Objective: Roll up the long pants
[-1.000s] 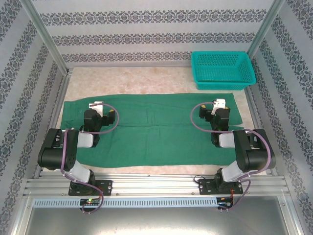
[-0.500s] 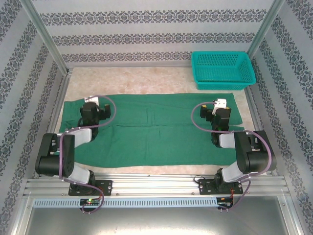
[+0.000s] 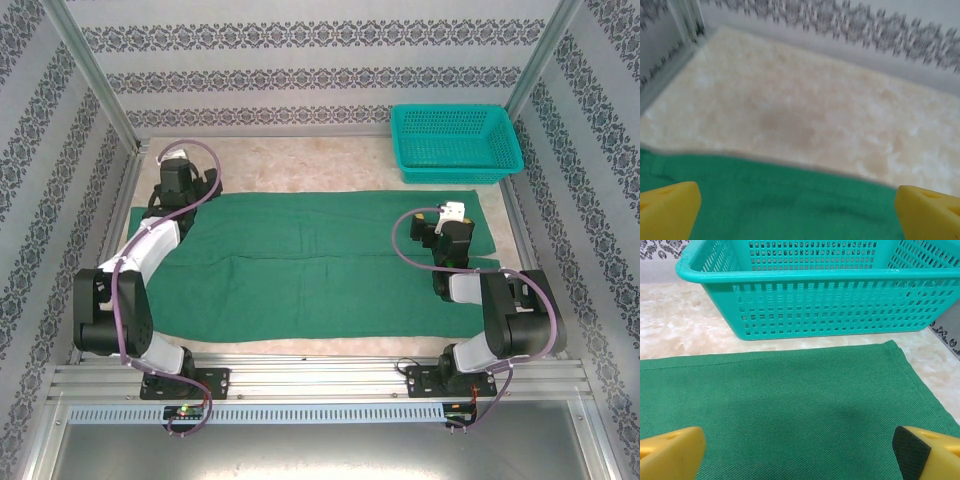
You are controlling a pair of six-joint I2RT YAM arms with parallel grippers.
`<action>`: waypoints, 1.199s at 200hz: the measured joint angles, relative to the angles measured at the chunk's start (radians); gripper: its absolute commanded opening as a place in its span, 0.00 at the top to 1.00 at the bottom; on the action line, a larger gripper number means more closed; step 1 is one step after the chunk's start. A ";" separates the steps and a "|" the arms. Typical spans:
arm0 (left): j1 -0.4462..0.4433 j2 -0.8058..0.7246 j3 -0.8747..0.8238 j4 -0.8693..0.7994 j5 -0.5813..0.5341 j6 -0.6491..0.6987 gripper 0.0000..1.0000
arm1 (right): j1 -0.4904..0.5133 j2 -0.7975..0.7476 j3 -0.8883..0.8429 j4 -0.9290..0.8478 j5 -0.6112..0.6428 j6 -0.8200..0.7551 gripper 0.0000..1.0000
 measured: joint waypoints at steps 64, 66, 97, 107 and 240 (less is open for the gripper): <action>0.034 0.067 0.122 -0.189 -0.126 0.021 0.02 | -0.134 -0.304 0.407 -0.563 0.051 0.193 0.02; 0.038 0.068 0.124 -0.189 -0.124 0.019 0.03 | -0.137 -0.304 0.424 -0.574 0.044 0.202 0.02; 0.190 0.198 0.209 -0.217 -0.046 -0.065 0.07 | -0.137 -0.278 0.500 -0.695 -0.066 0.303 0.02; 0.246 0.263 0.238 -0.225 -0.014 -0.096 0.07 | -0.135 -0.259 0.498 -0.749 -0.093 0.332 0.02; 0.441 0.422 0.375 -0.342 0.185 -0.177 0.07 | -0.046 -0.197 0.384 -0.977 -0.176 0.414 0.02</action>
